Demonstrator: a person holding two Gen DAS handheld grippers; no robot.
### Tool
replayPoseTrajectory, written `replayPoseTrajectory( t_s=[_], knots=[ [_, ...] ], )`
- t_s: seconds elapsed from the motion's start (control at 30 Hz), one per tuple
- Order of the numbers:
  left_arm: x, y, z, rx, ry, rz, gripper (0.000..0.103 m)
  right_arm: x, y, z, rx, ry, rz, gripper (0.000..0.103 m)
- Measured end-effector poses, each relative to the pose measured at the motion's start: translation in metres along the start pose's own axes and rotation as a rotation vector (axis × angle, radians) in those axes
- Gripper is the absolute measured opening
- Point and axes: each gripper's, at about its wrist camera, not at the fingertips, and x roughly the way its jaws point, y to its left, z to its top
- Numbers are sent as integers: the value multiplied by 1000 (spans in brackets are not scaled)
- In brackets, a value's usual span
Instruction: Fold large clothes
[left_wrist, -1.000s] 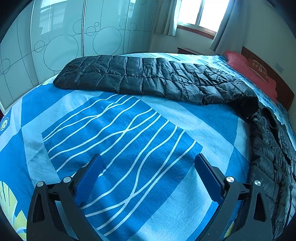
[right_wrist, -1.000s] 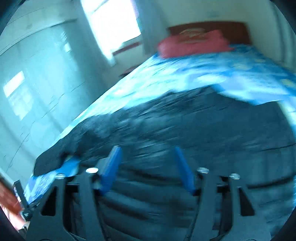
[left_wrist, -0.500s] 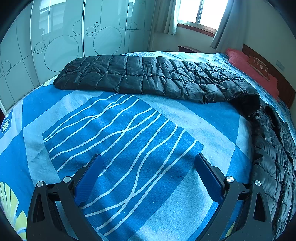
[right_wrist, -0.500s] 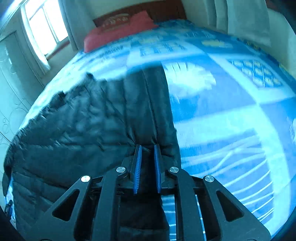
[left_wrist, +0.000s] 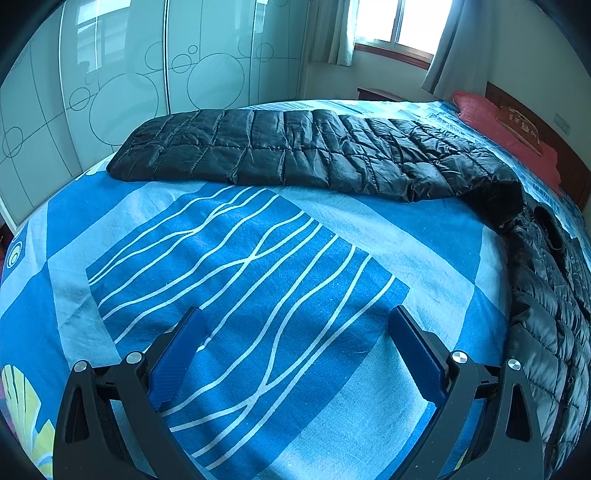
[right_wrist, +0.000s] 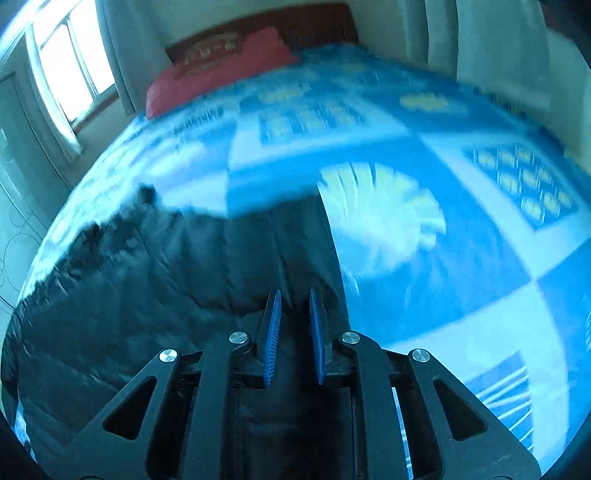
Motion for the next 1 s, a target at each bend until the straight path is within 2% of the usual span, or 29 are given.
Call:
replayPoseTrajectory(
  t_s=[0.03, 0.07, 0.13, 0.17, 0.27, 0.3, 0.37, 0.4, 0.43, 0.5, 0.57, 0.63, 0.77, 1.0],
  knots=[
    [0, 0, 0, 0, 0, 1, 98, 4, 5, 4, -17, -12, -16, 28],
    [0, 0, 0, -1, 0, -1, 98, 8, 7, 6, -26, -7, -25, 30],
    [0, -1, 0, -1, -1, -1, 98, 41, 8, -2, -33, 86, -61, 30],
    [0, -1, 0, 0, -1, 0, 98, 50, 8, -6, -41, 93, -73, 31],
    [0, -1, 0, -1, -1, -1, 98, 35, 16, -4, -43, 68, -105, 31],
    [0, -1, 0, -2, -1, -3, 98, 20, 22, -7, -39, 52, -87, 31],
    [1, -2, 0, -3, -1, -3, 98, -11, 36, -23, -53, 2, -51, 46],
    [1, -3, 0, -2, -2, -3, 98, -26, 44, -35, -62, -20, -35, 60],
    [1, -2, 0, -3, -2, -4, 98, -37, 50, -46, -65, -33, -27, 65],
    [2, 0, 0, -6, -2, -8, 98, -52, 62, -76, -76, -19, 7, 65],
    [1, 2, 0, -10, -3, -13, 98, -54, 69, -95, -69, -13, 6, 65],
    [1, 3, 1, -12, -4, -17, 98, -47, 74, -104, -73, 9, -3, 65],
    [-1, 6, 1, -21, -6, -30, 98, -30, 83, -112, -120, 13, -74, 66],
    [-4, 12, 3, -34, 13, -49, 98, -30, 87, -125, -128, -4, -87, 68]
  ],
)
